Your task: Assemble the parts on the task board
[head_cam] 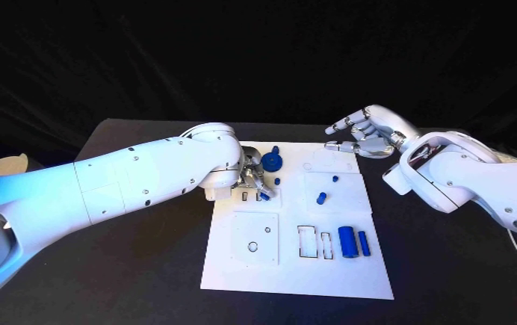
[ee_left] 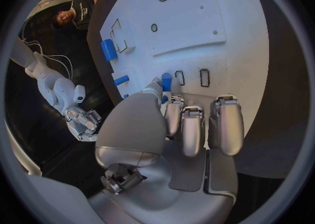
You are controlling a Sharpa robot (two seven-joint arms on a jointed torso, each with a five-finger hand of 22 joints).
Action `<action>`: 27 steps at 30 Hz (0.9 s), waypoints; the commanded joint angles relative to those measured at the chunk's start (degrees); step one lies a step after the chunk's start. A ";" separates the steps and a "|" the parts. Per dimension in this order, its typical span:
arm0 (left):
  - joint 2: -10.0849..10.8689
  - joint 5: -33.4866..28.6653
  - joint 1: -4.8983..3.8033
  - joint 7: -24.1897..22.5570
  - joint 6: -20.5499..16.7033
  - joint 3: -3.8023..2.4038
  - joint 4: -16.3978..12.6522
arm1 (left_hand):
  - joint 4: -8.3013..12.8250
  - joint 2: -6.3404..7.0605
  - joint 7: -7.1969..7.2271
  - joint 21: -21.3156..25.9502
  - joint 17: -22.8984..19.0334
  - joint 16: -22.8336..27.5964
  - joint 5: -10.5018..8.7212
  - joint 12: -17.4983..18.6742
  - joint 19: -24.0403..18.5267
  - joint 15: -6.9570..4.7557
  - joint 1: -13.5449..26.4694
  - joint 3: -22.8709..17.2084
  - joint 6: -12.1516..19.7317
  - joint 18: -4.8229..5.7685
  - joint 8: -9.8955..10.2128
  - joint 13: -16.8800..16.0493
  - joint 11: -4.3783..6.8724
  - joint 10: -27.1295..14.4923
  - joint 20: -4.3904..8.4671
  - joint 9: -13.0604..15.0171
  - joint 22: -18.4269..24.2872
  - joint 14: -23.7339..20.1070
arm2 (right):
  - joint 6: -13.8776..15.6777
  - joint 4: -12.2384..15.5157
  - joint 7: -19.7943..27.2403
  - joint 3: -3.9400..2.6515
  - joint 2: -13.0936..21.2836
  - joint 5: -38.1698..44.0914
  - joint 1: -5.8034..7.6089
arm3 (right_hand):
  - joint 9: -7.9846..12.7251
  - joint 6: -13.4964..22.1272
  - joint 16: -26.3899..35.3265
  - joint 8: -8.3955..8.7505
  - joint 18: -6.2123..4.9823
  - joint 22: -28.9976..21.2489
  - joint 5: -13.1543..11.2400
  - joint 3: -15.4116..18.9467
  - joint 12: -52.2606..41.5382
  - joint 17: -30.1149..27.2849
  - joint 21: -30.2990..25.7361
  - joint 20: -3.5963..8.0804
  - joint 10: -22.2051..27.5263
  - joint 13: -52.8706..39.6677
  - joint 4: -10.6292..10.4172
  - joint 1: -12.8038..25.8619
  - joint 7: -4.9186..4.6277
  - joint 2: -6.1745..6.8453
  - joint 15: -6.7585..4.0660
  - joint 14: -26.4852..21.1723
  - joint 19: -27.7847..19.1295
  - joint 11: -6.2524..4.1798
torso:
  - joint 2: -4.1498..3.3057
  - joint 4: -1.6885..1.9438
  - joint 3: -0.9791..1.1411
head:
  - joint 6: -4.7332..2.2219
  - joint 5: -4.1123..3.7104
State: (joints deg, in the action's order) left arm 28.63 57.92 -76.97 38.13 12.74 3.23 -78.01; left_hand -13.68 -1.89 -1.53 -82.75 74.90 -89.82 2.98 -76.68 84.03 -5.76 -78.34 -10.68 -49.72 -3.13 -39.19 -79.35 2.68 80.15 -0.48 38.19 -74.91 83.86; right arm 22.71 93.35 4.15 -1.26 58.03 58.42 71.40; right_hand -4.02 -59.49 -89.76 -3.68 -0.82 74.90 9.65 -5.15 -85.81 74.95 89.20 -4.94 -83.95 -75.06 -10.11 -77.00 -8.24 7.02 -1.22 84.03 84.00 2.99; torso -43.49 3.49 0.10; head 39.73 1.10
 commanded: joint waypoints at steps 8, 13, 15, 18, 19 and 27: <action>2.10 -1.56 0.22 -0.93 -5.42 -0.14 -2.25 | 3.04 5.58 -0.15 -0.31 15.10 -0.18 0.18 -0.21 1.25 0.24 4.10 -22.64 -0.70 0.51 -0.53 6.19 -0.32 0.37 -0.26 3.30 -3.48 6.14 | -1.41 -0.26 -0.13 0.05 -0.25 0.15 -0.09 | -0.06 -0.26 -0.24 -0.32 0.28 12.97 0.31 0.24 0.43 15.05 -0.38 -0.27 -3.90 -12.91 0.19 -0.33 0.27 -0.25 0.35 5.97 4.81 0.20 | 0.06 0.21 0.09 | -0.04 -0.25; 3.68 -0.25 0.55 -1.14 -7.75 -0.15 -3.76 | 3.78 6.29 -0.10 -0.49 15.10 -0.18 0.16 -0.34 1.39 0.17 4.96 -24.62 -0.76 0.59 -0.69 5.99 -0.30 0.55 -0.27 3.80 -3.84 6.14 | -1.52 -0.41 -0.14 0.07 -0.21 0.16 -0.09 | -0.06 -0.26 -0.24 -0.32 0.27 12.91 0.35 0.32 0.44 15.05 -0.41 -0.27 -3.90 -12.91 0.17 -0.27 0.26 -0.23 0.35 5.97 4.78 0.21 | 0.14 0.47 0.07 | -0.07 -0.47; 4.20 0.74 0.76 -1.18 -8.34 -0.13 -4.31 | 3.84 6.36 -0.09 -0.53 15.10 -0.18 0.16 -0.39 1.42 0.17 5.02 -24.74 -0.77 0.61 -0.70 5.93 -0.30 0.59 -0.27 3.83 -3.91 6.14 | -1.56 -0.47 -0.13 0.08 -0.19 0.16 -0.10 | -0.05 -0.25 -0.24 -0.31 0.26 12.90 0.37 0.47 0.46 15.05 -0.42 -0.27 -3.89 -12.90 0.12 -0.16 0.26 -0.22 0.35 5.97 4.77 0.22 | 0.19 0.60 0.07 | -0.06 -0.56; 4.90 2.43 1.17 -1.18 -9.24 -0.09 -5.17 | 4.07 6.63 -0.07 -0.76 15.10 -0.18 0.15 -0.59 1.57 0.15 5.32 -25.33 -0.83 0.69 -0.75 5.68 -0.28 0.77 -0.25 3.99 -4.29 6.14 | -1.62 -0.56 -0.12 0.11 -0.15 0.16 -0.11 | -0.05 -0.25 -0.24 -0.30 0.26 12.89 0.37 0.57 0.48 15.05 -0.42 -0.27 -3.88 -12.89 0.09 -0.08 0.26 -0.20 0.36 5.97 4.77 0.22 | 0.29 0.74 0.09 | 0.12 -0.48; 5.07 2.89 1.30 -1.17 -9.49 -0.08 -5.41 | 4.12 6.69 -0.07 -0.89 15.10 -0.18 0.15 -0.72 1.67 0.15 5.39 -25.44 -0.85 0.74 -0.76 5.51 -0.27 0.87 -0.25 4.02 -4.52 6.14 | -1.64 -0.57 -0.11 0.11 -0.14 0.16 -0.11 | -0.05 -0.25 -0.24 -0.30 0.26 12.89 0.37 0.57 0.48 15.05 -0.42 -0.27 -3.88 -12.89 0.09 -0.08 0.26 -0.20 0.36 5.97 4.77 0.22 | 0.32 0.78 0.10 | 0.17 -0.46; 5.82 6.66 2.29 -0.98 -10.75 -0.04 -6.68 | 4.45 7.01 -0.02 -1.27 15.10 -0.18 0.14 -1.03 1.94 0.10 5.73 -26.11 -0.89 0.87 -0.81 5.17 -0.22 1.16 -0.21 4.21 -5.14 6.14 | -1.82 -0.50 -0.15 0.14 -0.08 0.15 -0.13 | -0.05 -0.24 -0.24 -0.29 0.25 12.83 0.19 0.91 0.54 15.05 -0.46 -0.26 -3.85 -12.86 -0.03 0.17 0.26 -0.18 0.36 5.97 4.73 0.22 | 0.42 1.00 0.17 | 0.13 -0.10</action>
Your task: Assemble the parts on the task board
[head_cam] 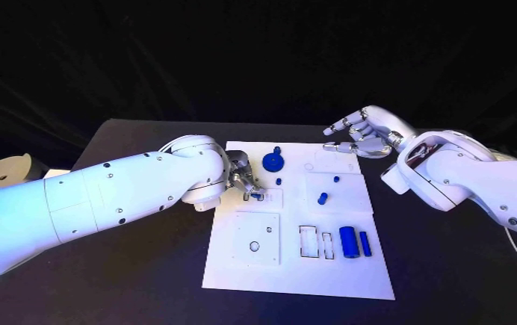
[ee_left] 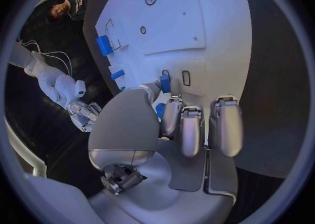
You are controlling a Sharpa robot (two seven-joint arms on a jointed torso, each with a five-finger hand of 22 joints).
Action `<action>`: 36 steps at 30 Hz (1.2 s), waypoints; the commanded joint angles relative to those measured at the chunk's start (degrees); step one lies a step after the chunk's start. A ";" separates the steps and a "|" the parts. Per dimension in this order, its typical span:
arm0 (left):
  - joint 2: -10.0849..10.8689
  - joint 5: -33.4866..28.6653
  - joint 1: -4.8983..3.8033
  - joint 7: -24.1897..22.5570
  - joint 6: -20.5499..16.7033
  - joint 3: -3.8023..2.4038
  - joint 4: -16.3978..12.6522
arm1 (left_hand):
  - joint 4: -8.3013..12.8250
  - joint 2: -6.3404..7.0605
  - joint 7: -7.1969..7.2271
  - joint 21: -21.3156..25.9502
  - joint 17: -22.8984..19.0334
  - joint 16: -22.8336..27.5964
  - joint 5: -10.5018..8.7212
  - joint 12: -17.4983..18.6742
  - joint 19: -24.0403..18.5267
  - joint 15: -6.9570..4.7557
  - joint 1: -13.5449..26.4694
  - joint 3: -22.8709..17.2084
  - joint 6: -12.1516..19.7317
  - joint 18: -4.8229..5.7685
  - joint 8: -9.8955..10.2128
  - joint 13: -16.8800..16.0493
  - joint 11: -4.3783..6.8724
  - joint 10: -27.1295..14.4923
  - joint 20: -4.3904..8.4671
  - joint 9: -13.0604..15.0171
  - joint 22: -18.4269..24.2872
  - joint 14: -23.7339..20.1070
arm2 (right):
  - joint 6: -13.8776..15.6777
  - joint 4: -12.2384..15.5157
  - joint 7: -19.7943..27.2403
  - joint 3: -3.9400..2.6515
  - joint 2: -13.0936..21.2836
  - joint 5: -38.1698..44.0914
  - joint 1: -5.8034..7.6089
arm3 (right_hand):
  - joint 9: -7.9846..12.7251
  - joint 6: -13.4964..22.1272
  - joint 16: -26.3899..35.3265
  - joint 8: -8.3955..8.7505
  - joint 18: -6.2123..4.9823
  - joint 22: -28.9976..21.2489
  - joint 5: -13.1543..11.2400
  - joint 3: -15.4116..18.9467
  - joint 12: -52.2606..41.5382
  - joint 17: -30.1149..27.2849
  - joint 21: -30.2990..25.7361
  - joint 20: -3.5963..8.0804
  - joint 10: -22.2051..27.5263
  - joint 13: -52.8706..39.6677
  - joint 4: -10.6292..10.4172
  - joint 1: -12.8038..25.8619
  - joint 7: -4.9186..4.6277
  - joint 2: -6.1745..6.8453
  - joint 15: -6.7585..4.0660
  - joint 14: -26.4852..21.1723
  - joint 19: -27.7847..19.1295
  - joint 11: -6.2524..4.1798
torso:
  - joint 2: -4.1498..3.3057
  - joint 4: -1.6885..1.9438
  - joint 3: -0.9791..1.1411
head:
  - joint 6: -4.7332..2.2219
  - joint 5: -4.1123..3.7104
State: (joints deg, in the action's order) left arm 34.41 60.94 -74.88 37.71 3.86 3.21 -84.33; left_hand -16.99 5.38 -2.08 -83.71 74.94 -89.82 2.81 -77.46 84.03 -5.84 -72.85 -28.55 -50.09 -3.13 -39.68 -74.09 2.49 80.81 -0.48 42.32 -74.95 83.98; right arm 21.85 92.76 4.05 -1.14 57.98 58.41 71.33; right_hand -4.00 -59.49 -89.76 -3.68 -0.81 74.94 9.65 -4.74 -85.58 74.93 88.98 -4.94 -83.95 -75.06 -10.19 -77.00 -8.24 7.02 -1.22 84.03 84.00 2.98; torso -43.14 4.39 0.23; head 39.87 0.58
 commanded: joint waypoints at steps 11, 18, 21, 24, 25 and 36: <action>-0.10 6.02 1.30 -0.46 -1.83 -0.01 -1.01 | 7.87 -0.15 0.54 -0.41 15.06 -0.18 0.31 -0.15 2.02 0.16 0.42 -8.52 -0.56 0.90 -0.35 0.06 -0.02 0.45 -0.19 0.18 -5.28 6.02 | -1.22 0.37 -0.18 0.02 -0.17 0.15 -0.06 | -0.07 -0.24 -0.24 -0.29 0.24 12.79 0.18 0.52 0.32 15.07 -0.24 -0.26 -3.84 -12.85 0.03 0.18 0.26 -0.18 0.36 5.97 4.73 0.22 | -0.12 -0.01 0.05 | 0.12 0.33; -0.16 5.77 1.44 -0.36 -1.52 -0.01 -1.28 | 7.89 -0.09 0.55 -0.54 15.06 -0.18 0.31 -0.27 2.11 0.15 0.70 -8.78 -0.64 0.95 -0.42 -0.08 -0.01 0.55 -0.18 0.29 -5.49 6.02 | -1.28 0.23 -0.17 0.03 -0.23 0.15 -0.08 | -0.07 -0.24 -0.24 -0.29 0.24 12.76 0.16 0.63 0.30 15.07 -0.26 -0.26 -3.85 -12.86 -0.03 0.29 0.26 -0.20 0.36 5.97 4.72 0.22 | -0.12 0.06 0.08 | 0.28 0.20; -0.30 5.64 1.46 -0.26 -1.68 -0.01 -1.22 | 7.89 -0.09 0.55 -0.61 15.06 -0.18 0.31 -0.26 2.16 0.15 0.76 -8.83 -0.65 0.98 -0.43 -0.06 -0.01 0.55 -0.17 0.31 -5.61 6.02 | -1.32 0.15 -0.14 0.03 -0.34 0.15 -0.11 | -0.07 -0.24 -0.24 -0.29 0.24 12.76 0.16 0.63 0.30 15.07 -0.26 -0.26 -3.85 -12.86 -0.03 0.29 0.26 -0.20 0.36 5.97 4.72 0.22 | -0.09 0.13 0.06 | 0.27 0.16; -0.51 5.60 1.47 -0.19 -1.79 -0.02 -1.03 | 7.89 -0.09 0.55 -0.68 15.06 -0.18 0.31 -0.25 2.20 0.15 0.78 -8.85 -0.65 1.00 -0.44 -0.05 -0.01 0.55 -0.17 0.32 -5.72 6.02 | -1.37 0.08 -0.13 0.03 -0.43 0.15 -0.12 | -0.07 -0.24 -0.24 -0.29 0.24 12.76 0.16 0.63 0.30 15.07 -0.26 -0.26 -3.85 -12.86 -0.03 0.29 0.26 -0.20 0.36 5.97 4.72 0.22 | -0.10 0.13 0.05 | 0.32 0.23; -0.62 5.59 1.47 -0.16 -1.76 -0.02 -0.88 | 7.89 -0.09 0.55 -0.73 15.06 -0.18 0.31 -0.26 2.23 0.15 0.80 -8.87 -0.66 1.02 -0.44 -0.05 -0.01 0.55 -0.17 0.33 -5.80 6.02 | -1.41 0.04 -0.13 0.03 -0.49 0.15 -0.13 | -0.07 -0.24 -0.24 -0.29 0.24 12.76 0.16 0.63 0.30 15.07 -0.26 -0.26 -3.85 -12.86 -0.03 0.29 0.26 -0.20 0.36 5.97 4.72 0.22 | -0.11 0.12 0.06 | 0.42 0.31; -1.34 5.57 1.47 -0.06 -1.55 -0.10 -0.03 | 7.94 -0.10 0.57 -0.87 15.06 -0.18 0.31 -0.33 2.33 0.14 0.86 -9.02 -0.67 1.07 -0.48 -0.14 0.01 0.61 -0.17 0.39 -6.04 6.02 | -1.76 -0.25 -0.11 0.04 -0.94 0.15 -0.16 | -0.07 -0.25 -0.24 -0.29 0.23 12.74 0.16 0.67 0.31 15.07 -0.27 -0.26 -3.85 -12.86 -0.04 0.31 0.27 -0.22 0.36 5.97 4.70 0.22 | -0.13 0.10 0.04 | 0.71 0.47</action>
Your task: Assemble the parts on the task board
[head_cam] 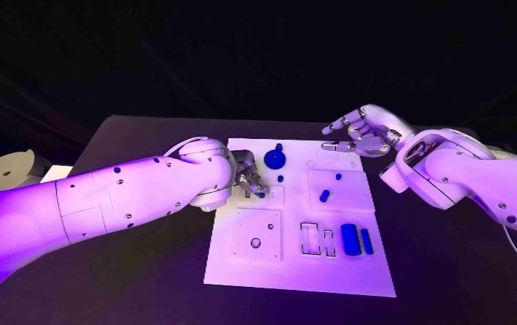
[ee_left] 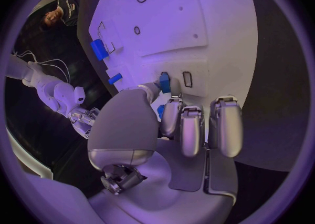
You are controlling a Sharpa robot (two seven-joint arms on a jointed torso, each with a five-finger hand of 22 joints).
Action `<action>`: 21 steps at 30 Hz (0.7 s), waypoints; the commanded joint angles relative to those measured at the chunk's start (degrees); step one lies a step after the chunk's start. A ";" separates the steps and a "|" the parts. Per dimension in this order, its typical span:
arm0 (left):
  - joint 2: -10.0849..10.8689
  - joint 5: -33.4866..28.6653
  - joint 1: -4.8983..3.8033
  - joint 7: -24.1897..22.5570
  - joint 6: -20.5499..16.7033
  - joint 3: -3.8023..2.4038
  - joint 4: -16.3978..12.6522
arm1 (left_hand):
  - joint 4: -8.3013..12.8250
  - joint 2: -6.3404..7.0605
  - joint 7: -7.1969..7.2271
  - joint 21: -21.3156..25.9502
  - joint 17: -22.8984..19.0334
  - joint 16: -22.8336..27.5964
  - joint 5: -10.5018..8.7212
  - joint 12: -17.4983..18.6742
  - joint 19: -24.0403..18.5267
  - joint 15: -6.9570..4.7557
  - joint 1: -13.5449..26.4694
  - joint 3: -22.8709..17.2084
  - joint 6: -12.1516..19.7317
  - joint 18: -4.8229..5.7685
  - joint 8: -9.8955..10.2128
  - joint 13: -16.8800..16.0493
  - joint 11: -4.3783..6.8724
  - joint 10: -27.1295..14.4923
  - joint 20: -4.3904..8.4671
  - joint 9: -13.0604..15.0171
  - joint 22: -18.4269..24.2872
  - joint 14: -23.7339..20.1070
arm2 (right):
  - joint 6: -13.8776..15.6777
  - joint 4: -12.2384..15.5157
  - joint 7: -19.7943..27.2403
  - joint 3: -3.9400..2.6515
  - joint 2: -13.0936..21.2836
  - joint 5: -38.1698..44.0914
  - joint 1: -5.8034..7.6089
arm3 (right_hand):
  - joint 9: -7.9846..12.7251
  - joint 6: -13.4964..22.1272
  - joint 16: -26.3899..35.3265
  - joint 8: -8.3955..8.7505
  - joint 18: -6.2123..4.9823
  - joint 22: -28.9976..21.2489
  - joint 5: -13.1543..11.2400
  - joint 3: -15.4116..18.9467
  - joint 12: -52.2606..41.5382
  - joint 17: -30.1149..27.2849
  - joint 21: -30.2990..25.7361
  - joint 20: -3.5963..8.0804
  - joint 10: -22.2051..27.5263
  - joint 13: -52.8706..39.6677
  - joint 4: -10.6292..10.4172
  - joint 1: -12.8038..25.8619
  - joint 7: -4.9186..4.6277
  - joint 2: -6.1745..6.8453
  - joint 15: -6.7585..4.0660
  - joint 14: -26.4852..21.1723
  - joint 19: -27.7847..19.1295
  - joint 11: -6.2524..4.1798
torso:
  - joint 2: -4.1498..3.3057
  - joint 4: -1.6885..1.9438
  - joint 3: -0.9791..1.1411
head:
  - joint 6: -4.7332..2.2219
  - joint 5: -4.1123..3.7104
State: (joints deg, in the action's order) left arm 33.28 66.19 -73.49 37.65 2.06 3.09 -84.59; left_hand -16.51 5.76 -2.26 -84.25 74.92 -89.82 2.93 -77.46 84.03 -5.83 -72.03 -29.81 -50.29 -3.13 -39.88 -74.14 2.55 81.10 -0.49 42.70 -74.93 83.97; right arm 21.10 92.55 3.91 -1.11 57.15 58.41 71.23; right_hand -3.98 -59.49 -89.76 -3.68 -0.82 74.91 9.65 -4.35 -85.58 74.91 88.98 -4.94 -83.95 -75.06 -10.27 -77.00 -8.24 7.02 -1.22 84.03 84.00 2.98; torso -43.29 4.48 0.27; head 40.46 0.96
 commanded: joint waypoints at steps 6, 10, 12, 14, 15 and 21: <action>-0.41 0.32 0.07 0.04 0.58 0.00 0.32 | 7.47 -0.47 0.75 -0.34 15.08 -0.18 0.19 -0.33 2.33 0.14 0.04 -7.76 -0.47 1.08 -0.28 -0.09 -0.06 0.32 -0.17 0.01 -6.06 6.03 | -1.19 -0.14 0.01 0.02 -0.27 0.16 -0.10 | -0.09 -0.25 -0.24 -0.29 0.22 12.73 0.16 0.34 0.31 15.09 -0.29 -0.26 -3.85 -12.86 0.02 0.34 0.27 -0.25 0.36 5.97 4.68 0.22 | -0.02 -0.01 -0.01 | 0.22 0.00; -0.44 0.32 0.06 0.10 1.27 -0.01 0.29 | 7.53 -0.46 0.77 -0.35 15.08 -0.18 0.19 -0.31 2.34 0.14 0.07 -7.85 -0.47 1.08 -0.31 -0.06 -0.04 0.31 -0.16 0.05 -6.09 6.03 | -1.33 -0.16 -0.03 0.03 -0.26 0.16 -0.12 | -0.09 -0.25 -0.24 -0.29 0.22 12.73 0.16 0.34 0.31 15.09 -0.29 -0.26 -3.85 -12.86 0.02 0.34 0.27 -0.25 0.36 5.97 4.68 0.22 | 0.01 0.07 -0.03 | 0.36 -0.02; -0.44 0.32 0.06 0.14 1.85 -0.01 0.25 | 7.76 -0.30 0.80 -0.40 15.08 -0.18 0.18 -0.26 2.37 0.12 0.13 -8.08 -0.47 1.10 -0.37 0.02 -0.02 0.29 -0.15 0.16 -6.17 6.03 | -1.44 -0.18 -0.05 0.04 -0.26 0.16 -0.13 | -0.09 -0.25 -0.24 -0.29 0.22 12.73 0.16 0.34 0.31 15.09 -0.29 -0.26 -3.85 -12.86 0.02 0.34 0.27 -0.25 0.36 5.97 4.68 0.22 | 0.01 0.10 -0.03 | 0.36 -0.02; -0.45 0.32 0.06 0.18 2.45 -0.02 0.20 | 7.78 -0.29 0.80 -0.41 15.08 -0.18 0.18 -0.26 2.37 0.12 0.14 -8.10 -0.47 1.10 -0.38 0.02 -0.02 0.29 -0.15 0.17 -6.18 6.03 | -1.57 -0.18 -0.06 0.04 -0.26 0.16 -0.14 | -0.09 -0.25 -0.24 -0.29 0.22 12.72 0.16 0.36 0.31 15.09 -0.30 -0.26 -3.85 -12.86 0.01 0.35 0.27 -0.27 0.36 5.97 4.68 0.22 | 0.02 0.09 -0.03 | 0.41 -0.03; -0.45 0.32 0.06 0.21 2.83 -0.02 0.17 | 7.95 -0.13 0.82 -0.34 15.08 -0.18 0.18 -0.23 2.32 0.11 0.20 -8.25 -0.47 1.07 -0.42 0.06 0.00 0.27 -0.14 0.24 -6.06 6.03 | -1.63 -0.18 -0.04 0.05 -0.27 0.16 -0.15 | -0.09 -0.25 -0.24 -0.29 0.22 12.70 0.16 0.39 0.29 15.09 -0.31 -0.26 -3.86 -12.86 0.01 0.35 0.27 -0.29 0.36 5.97 4.67 0.22 | 0.02 0.08 -0.03 | 0.45 -0.02; -0.43 0.32 0.06 0.32 4.14 -0.02 0.13 | 8.17 0.12 0.84 -0.37 15.08 -0.18 0.17 -0.14 2.34 0.11 0.29 -8.40 -0.48 1.08 -0.49 0.18 0.01 0.21 -0.13 0.35 -6.12 6.03 | -1.74 -0.17 0.00 0.06 -0.26 0.16 -0.18 | -0.09 -0.25 -0.24 -0.29 0.22 12.70 0.16 0.39 0.28 15.09 -0.31 -0.26 -3.86 -12.87 0.01 0.35 0.27 -0.29 0.36 5.97 4.67 0.22 | 0.00 0.08 -0.06 | 0.51 -0.03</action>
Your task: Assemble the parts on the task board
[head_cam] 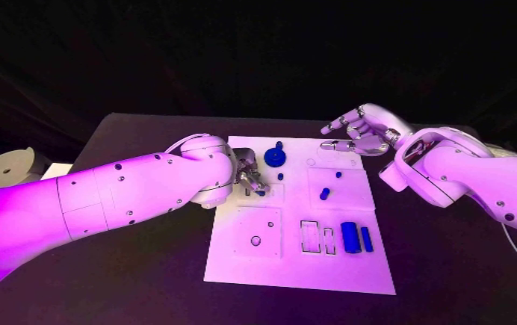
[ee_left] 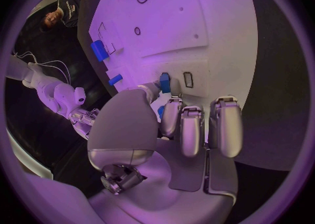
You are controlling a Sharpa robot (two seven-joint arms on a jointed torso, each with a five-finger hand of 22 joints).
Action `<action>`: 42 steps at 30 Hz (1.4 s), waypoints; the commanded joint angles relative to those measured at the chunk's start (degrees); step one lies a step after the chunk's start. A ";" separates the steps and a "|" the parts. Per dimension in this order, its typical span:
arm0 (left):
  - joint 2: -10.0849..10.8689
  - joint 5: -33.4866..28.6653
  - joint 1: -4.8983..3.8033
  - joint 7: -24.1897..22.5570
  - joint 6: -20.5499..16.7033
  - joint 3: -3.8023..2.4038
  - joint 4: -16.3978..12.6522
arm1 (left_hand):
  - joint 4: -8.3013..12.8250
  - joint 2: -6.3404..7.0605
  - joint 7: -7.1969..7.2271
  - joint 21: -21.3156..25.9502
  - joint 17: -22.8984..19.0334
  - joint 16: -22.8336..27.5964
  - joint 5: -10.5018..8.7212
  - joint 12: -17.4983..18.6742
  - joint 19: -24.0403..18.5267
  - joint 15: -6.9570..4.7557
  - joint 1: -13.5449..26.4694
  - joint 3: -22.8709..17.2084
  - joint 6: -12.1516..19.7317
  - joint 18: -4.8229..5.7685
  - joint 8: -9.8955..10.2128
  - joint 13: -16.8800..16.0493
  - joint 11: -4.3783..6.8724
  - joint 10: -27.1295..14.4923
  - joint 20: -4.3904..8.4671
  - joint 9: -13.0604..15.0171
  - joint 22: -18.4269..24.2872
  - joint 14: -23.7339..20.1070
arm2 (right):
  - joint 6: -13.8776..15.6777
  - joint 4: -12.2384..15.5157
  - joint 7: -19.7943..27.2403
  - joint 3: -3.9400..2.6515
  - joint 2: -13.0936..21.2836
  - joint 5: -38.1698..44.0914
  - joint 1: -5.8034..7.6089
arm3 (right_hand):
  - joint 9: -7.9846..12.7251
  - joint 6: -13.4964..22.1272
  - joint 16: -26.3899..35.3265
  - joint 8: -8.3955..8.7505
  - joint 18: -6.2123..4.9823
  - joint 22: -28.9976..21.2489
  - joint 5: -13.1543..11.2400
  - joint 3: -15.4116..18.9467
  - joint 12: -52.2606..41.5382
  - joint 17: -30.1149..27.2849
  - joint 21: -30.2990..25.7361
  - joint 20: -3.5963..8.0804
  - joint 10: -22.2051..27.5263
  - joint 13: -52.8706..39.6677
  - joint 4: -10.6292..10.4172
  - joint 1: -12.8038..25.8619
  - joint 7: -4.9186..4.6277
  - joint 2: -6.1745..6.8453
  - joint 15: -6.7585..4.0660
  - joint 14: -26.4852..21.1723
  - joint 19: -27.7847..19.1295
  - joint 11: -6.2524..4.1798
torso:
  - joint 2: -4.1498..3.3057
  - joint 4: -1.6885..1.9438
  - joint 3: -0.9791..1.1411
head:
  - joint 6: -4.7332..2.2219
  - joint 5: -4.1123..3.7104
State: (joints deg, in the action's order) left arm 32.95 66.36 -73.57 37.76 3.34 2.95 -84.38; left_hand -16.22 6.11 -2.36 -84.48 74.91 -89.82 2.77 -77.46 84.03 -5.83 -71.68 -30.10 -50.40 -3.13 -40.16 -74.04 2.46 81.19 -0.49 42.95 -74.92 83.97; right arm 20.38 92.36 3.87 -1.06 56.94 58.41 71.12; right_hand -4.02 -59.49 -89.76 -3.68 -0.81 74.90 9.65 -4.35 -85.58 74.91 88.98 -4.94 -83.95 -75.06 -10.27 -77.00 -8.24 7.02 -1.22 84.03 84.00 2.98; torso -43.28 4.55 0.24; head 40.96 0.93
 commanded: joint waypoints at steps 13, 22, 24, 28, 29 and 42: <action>-0.13 0.16 0.14 0.27 3.29 0.12 -0.04 | 8.18 0.02 0.97 -0.12 15.09 -0.18 0.33 0.12 2.32 0.11 0.00 -8.31 -0.45 1.08 -0.32 0.42 0.13 -0.05 -0.12 0.23 -6.13 6.03 | -1.05 0.00 0.08 0.02 -0.03 0.16 -0.10 | -0.05 -0.24 -0.24 -0.28 0.21 12.70 0.15 0.42 0.37 15.09 -0.32 -0.26 -3.82 -12.83 0.05 0.29 0.28 -0.30 0.35 5.97 4.66 0.21 | -0.03 0.04 -0.02 | 0.19 0.15; -0.49 -0.38 0.14 0.26 3.34 0.12 0.44 | 8.34 1.30 1.09 -0.14 15.09 -0.18 0.28 -0.27 2.30 0.09 1.36 -7.69 -0.92 1.09 -0.53 -0.04 0.17 0.27 -0.11 0.48 -6.20 6.03 | -1.09 0.07 0.03 0.02 0.03 0.16 -0.10 | -0.04 -0.20 -0.24 -0.26 0.18 12.57 0.09 0.51 0.47 15.09 -0.39 -0.26 -3.77 -12.78 0.07 0.27 0.27 -0.31 0.35 5.97 4.59 0.21 | -0.05 0.01 0.00 | 0.28 0.14; -0.63 -0.49 0.14 0.25 3.39 0.12 0.62 | 8.05 1.90 1.21 -0.14 15.09 -0.18 0.27 -0.32 2.29 0.05 2.52 -6.94 -1.24 1.08 -0.51 -0.10 0.24 0.32 -0.09 0.50 -6.22 6.03 | -1.14 0.10 0.00 0.02 0.05 0.16 -0.10 | -0.03 -0.14 -0.24 -0.23 0.17 12.54 -0.35 0.77 0.58 15.09 -0.41 -0.26 -3.72 -12.73 0.07 0.31 0.26 -0.39 0.35 5.97 4.57 0.22 | -0.05 0.00 0.01 | 0.30 0.12; -0.94 -0.59 0.14 0.27 3.80 0.13 1.05 | 6.98 2.45 1.43 -0.22 15.09 -0.18 0.26 -0.51 2.32 -0.10 5.15 -4.76 -2.04 1.11 -0.44 -0.33 0.41 0.49 0.01 0.50 -6.40 6.03 | -1.21 0.14 0.03 0.02 0.07 0.16 -0.10 | -0.02 -0.11 -0.24 -0.21 0.13 12.39 -0.55 0.88 0.73 15.09 -0.50 -0.26 -3.65 -12.66 0.06 0.32 0.26 -0.42 0.35 5.97 4.49 0.23 | -0.07 -0.04 -0.01 | 0.32 0.13; -0.96 -0.60 0.14 0.28 3.83 0.13 1.07 | 6.93 2.45 1.44 -0.22 15.09 -0.18 0.26 -0.52 2.32 -0.11 5.26 -4.66 -2.06 1.11 -0.44 -0.33 0.42 0.50 0.02 0.50 -6.40 6.03 | -1.21 0.14 0.03 0.02 0.07 0.16 -0.10 | -0.02 -0.09 -0.24 -0.21 0.12 12.35 -0.63 0.93 0.77 15.09 -0.52 -0.26 -3.63 -12.65 0.06 0.33 0.25 -0.43 0.36 5.97 4.46 0.23 | -0.07 -0.04 -0.01 | 0.32 0.13; -1.69 -0.67 0.14 0.40 4.82 0.15 1.95 | 6.10 2.45 1.78 -0.34 15.09 -0.18 0.29 -1.06 2.43 -0.36 7.52 -1.73 -3.03 1.16 -0.57 -0.98 0.71 0.95 0.27 0.69 -6.68 6.03 | -1.15 0.22 0.16 0.03 0.16 0.16 -0.11 | -0.01 0.02 -0.24 -0.18 0.08 12.17 -1.30 1.40 0.98 15.09 -0.63 -0.26 -3.52 -12.54 -0.05 0.49 0.23 -0.58 0.37 5.97 4.36 0.25 | -0.04 0.04 0.00 | 0.50 -0.10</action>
State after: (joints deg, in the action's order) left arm 31.52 66.49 -73.83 37.91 5.71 2.79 -82.39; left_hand -10.10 8.63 -0.89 -84.48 74.90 -89.82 3.00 -78.27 84.02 -5.83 -64.63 -32.08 -52.84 -3.13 -40.89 -74.95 3.08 81.81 -0.49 43.55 -74.91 83.97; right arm 19.96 92.49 3.84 -1.03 57.09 58.40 71.06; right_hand -3.99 -59.49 -89.76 -3.68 -0.81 74.93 8.54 -3.38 -84.83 74.93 88.69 -4.94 -83.95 -75.06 -10.29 -76.68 -8.24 6.70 -1.22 84.03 84.00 2.98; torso -43.34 4.56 0.22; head 41.36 0.82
